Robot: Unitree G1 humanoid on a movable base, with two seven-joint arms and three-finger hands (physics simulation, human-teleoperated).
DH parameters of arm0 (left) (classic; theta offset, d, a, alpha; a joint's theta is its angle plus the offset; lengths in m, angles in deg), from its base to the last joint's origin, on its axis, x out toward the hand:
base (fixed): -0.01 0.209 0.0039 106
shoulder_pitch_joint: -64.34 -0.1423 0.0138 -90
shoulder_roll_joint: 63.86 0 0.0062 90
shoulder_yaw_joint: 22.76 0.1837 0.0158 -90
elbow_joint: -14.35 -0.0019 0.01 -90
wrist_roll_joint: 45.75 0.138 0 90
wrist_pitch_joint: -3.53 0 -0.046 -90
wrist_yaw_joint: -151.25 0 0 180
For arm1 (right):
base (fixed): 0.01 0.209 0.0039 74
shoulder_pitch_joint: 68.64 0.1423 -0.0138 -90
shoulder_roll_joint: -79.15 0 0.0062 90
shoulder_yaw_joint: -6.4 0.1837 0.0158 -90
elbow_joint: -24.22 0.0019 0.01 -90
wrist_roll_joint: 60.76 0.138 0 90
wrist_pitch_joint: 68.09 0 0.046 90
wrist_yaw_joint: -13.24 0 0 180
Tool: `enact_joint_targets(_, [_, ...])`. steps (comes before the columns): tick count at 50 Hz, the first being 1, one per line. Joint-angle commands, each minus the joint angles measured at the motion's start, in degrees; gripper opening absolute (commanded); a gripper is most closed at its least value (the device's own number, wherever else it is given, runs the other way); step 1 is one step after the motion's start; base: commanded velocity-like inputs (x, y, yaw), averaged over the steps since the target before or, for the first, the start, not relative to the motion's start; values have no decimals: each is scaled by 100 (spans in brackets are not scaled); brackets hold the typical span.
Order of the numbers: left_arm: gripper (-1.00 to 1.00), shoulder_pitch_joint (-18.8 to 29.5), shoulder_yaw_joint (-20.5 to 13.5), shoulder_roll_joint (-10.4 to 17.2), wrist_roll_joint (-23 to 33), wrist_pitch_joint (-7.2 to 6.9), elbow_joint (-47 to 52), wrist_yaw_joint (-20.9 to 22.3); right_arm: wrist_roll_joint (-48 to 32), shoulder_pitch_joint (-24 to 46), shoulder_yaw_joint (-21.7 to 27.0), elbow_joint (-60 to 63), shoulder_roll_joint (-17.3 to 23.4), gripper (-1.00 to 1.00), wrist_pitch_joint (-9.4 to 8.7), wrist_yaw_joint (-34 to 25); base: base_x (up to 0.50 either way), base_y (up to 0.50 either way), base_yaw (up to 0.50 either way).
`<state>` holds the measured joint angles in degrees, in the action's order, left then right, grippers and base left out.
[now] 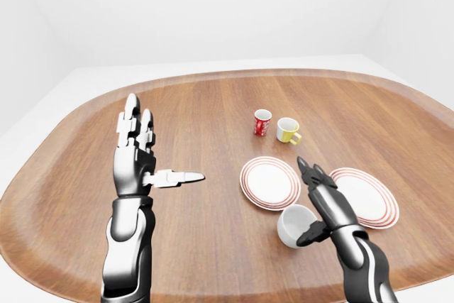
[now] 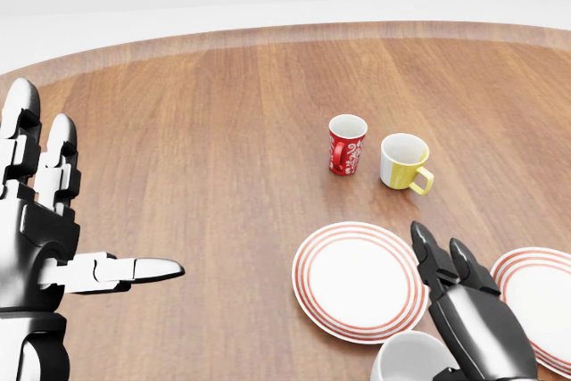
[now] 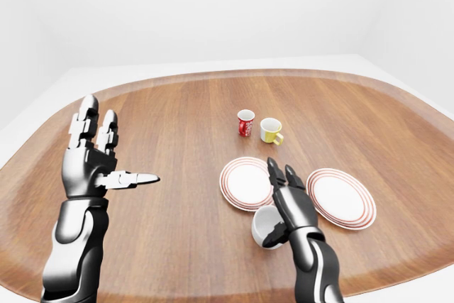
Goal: Put the white mug on the left plate.
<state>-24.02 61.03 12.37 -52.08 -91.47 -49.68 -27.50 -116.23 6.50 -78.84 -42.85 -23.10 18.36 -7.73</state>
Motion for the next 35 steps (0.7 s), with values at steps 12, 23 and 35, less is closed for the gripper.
enact_joint_targets(12, [100, -7, 5, -3, 4, 0, -7, 2, -617, -114, -105, -203, 35, 100, 369, 351, 0, 0, 0])
enact_joint_targets(23, [100, -24, 21, -11, 9, 0, 2, 1, -771, -178, -124, -297, 45, 100, 505, 450, 0, 0, 0])
enact_joint_targets(35, [100, -22, 21, -13, 9, 0, 6, 0, -998, -147, -150, -456, 85, 100, 563, 651, 0, 0, 0])
